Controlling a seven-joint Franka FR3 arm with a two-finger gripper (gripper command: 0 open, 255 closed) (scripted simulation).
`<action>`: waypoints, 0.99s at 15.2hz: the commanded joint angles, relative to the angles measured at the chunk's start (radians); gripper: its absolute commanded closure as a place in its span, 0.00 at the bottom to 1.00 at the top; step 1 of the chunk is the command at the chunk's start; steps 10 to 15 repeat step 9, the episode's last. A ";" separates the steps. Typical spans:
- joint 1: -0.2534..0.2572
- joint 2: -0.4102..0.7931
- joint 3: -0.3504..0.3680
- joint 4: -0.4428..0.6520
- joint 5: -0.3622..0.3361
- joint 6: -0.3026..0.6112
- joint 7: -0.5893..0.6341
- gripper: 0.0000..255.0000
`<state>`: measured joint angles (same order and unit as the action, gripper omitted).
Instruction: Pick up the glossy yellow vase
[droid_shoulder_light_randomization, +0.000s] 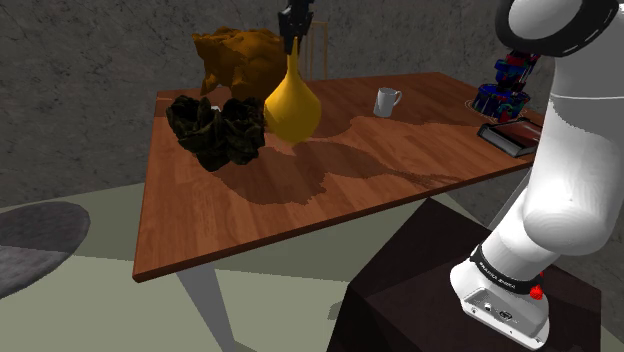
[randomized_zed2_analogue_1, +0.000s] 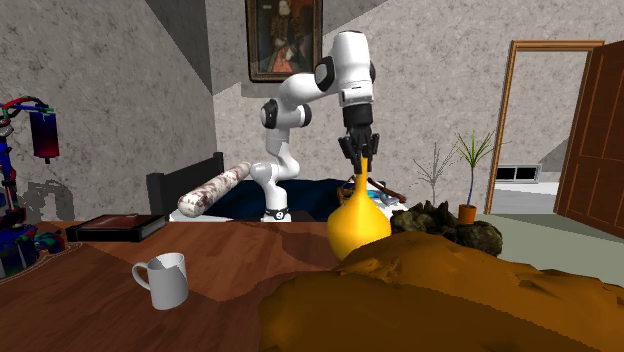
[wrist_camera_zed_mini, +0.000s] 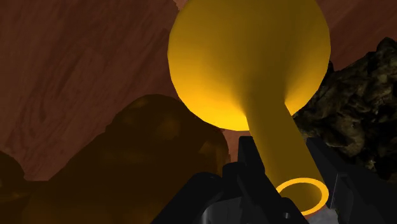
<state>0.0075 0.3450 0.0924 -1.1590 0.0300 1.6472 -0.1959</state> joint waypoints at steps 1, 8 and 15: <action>0.002 0.016 0.001 0.057 -0.001 -0.038 0.002 1.00; 0.010 0.089 0.001 0.260 -0.008 -0.167 0.010 1.00; 0.010 0.089 0.001 0.260 -0.008 -0.167 0.010 1.00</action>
